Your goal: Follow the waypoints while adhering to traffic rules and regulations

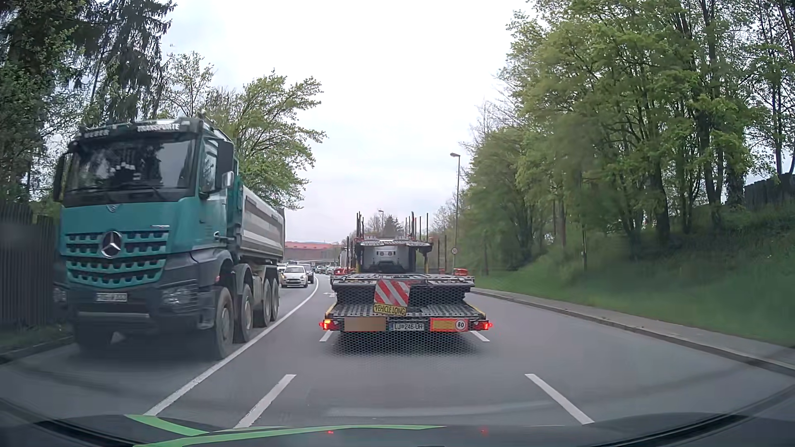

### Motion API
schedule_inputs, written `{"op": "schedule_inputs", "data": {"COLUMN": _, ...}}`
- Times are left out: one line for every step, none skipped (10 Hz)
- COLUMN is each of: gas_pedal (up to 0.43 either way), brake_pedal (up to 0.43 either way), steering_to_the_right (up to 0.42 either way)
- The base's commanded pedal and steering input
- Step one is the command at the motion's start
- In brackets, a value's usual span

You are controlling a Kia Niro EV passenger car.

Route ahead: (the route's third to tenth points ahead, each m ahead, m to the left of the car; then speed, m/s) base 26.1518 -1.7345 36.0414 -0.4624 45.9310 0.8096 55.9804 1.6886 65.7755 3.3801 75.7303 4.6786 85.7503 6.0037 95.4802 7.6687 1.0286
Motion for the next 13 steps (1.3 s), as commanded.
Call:
{"op": "schedule_inputs", "data": {"gas_pedal": 0.0, "brake_pedal": 0.104, "steering_to_the_right": -0.027}}
{"op": "schedule_inputs", "data": {"gas_pedal": 0.0, "brake_pedal": 0.116, "steering_to_the_right": -0.027}}
{"op": "schedule_inputs", "data": {"gas_pedal": 0.0, "brake_pedal": 0.116, "steering_to_the_right": -0.027}}
{"op": "schedule_inputs", "data": {"gas_pedal": 0.0, "brake_pedal": 0.122, "steering_to_the_right": -0.027}}
{"op": "schedule_inputs", "data": {"gas_pedal": 0.0, "brake_pedal": 0.116, "steering_to_the_right": -0.027}}
{"op": "schedule_inputs", "data": {"gas_pedal": 0.0, "brake_pedal": 0.116, "steering_to_the_right": -0.027}}
{"op": "schedule_inputs", "data": {"gas_pedal": 0.0, "brake_pedal": 0.128, "steering_to_the_right": -0.027}}
{"op": "schedule_inputs", "data": {"gas_pedal": 0.0, "brake_pedal": 0.14, "steering_to_the_right": -0.027}}
{"op": "schedule_inputs", "data": {"gas_pedal": 0.0, "brake_pedal": 0.146, "steering_to_the_right": -0.027}}
{"op": "schedule_inputs", "data": {"gas_pedal": 0.0, "brake_pedal": 0.152, "steering_to_the_right": -0.027}}
{"op": "schedule_inputs", "data": {"gas_pedal": 0.0, "brake_pedal": 0.152, "steering_to_the_right": -0.027}}
{"op": "schedule_inputs", "data": {"gas_pedal": 0.0, "brake_pedal": 0.159, "steering_to_the_right": -0.027}}
{"op": "schedule_inputs", "data": {"gas_pedal": 0.0, "brake_pedal": 0.159, "steering_to_the_right": -0.027}}
